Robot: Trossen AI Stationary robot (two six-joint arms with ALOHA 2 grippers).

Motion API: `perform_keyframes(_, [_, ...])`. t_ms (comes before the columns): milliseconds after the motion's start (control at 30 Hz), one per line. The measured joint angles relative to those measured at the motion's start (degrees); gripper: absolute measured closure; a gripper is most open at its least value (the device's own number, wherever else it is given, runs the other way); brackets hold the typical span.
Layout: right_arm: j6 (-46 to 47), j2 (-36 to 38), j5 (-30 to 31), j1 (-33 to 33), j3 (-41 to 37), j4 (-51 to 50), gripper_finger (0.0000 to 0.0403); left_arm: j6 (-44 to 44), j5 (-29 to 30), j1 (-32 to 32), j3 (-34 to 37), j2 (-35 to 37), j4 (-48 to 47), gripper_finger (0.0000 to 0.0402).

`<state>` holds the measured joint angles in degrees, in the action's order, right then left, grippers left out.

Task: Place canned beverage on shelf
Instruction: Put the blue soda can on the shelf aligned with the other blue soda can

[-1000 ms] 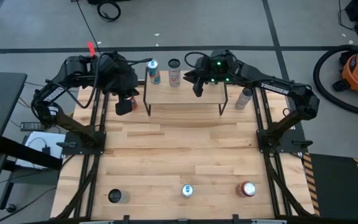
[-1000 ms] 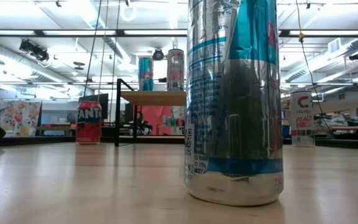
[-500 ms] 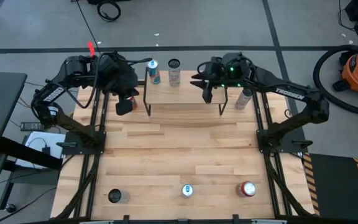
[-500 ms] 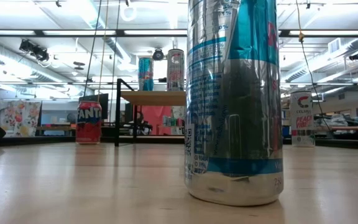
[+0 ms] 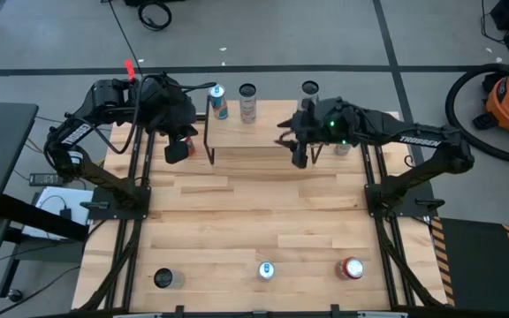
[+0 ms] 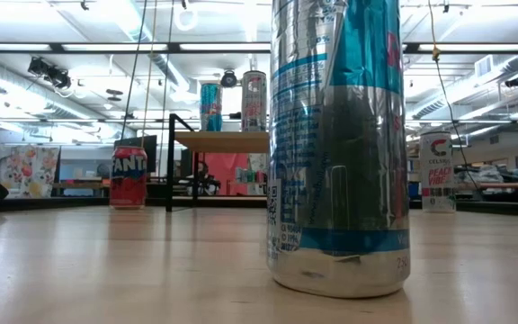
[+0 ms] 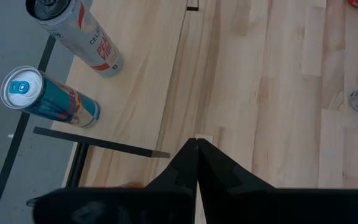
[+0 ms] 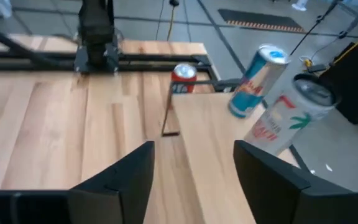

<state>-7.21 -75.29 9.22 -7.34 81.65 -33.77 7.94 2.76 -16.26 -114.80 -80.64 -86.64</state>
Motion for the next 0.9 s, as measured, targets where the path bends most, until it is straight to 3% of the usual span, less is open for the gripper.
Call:
perform_keyframes(167, [1.19,0.0,2.02,5.32,0.0,-1.3,0.0143,0.01,0.01,-0.01,-0.01,0.0,0.01,0.0393])
perform_keyframes(333, [6.36,-0.01,-0.13,11.03,0.0,-3.51,0.0126,0.02,0.01,0.0,0.0,0.0,0.01,0.0393])
perform_keyframes(533, [13.17,-0.44,-1.85,17.53,0.0,-5.88,0.0124,0.02,0.0,0.0,0.0,0.0,0.01,0.0393])
perform_keyframes(900, [15.37,-0.48,-5.44,23.81,0.0,-6.05,0.0125,-1.2,0.0,0.45,0.0,0.0,-0.32,0.0393])
